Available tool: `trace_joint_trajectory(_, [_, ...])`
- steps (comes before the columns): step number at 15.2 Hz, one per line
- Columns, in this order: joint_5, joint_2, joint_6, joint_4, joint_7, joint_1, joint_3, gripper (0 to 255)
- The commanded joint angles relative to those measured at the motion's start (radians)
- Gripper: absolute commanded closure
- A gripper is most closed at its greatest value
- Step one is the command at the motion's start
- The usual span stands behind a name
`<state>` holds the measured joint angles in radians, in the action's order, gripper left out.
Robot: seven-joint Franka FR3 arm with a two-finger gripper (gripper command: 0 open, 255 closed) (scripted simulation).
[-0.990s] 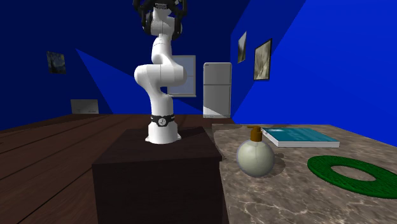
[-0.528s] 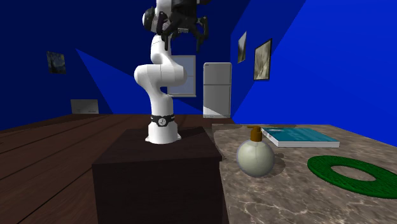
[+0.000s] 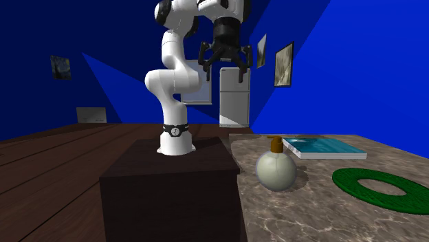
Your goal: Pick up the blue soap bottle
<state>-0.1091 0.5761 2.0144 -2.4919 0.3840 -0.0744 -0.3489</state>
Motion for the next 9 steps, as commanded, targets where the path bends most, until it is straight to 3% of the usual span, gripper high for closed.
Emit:
trace_joint_trajectory(1, [-0.013,-0.044,0.046,-0.013,0.042,-0.008,-0.038,0])
trace_joint_trajectory(9, [-0.003,-0.291,0.208,0.023,0.226,-0.013,-0.192,0])
